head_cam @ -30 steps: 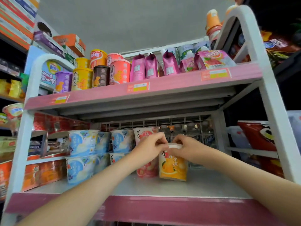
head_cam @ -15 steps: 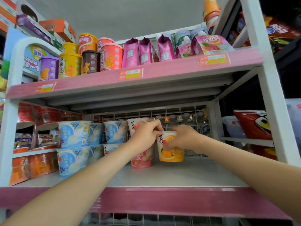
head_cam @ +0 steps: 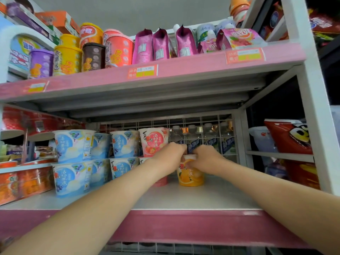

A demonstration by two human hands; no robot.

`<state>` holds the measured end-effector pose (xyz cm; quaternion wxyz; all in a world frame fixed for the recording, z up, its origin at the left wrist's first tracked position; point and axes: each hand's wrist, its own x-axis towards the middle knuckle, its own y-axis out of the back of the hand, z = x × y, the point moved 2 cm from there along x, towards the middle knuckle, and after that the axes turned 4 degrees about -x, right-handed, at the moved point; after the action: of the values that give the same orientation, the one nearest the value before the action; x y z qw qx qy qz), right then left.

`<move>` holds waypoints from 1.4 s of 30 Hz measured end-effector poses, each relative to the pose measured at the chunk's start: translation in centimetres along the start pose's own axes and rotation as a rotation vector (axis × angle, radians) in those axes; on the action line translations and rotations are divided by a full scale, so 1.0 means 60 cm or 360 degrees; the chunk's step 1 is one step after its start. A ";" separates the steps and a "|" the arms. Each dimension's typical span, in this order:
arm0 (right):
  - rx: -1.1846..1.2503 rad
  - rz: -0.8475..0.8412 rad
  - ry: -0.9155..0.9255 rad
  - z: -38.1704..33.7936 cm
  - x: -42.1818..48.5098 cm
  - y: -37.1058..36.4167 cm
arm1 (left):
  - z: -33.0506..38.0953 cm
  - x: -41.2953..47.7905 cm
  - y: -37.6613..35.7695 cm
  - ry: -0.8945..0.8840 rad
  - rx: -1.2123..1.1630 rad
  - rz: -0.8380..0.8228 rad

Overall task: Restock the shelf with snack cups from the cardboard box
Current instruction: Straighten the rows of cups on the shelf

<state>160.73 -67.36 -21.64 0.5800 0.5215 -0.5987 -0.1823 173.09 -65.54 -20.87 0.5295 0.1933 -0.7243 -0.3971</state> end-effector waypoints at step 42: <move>0.1141 -0.1285 0.1827 -0.683 -0.843 -0.505 | -0.081 -1.329 0.088 0.1908 -0.0120 0.0000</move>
<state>198.49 -21.03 -61.41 0.4838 0.8665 0.0078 0.1232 207.38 -8.24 -65.06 0.8522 0.3646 -0.2849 -0.2443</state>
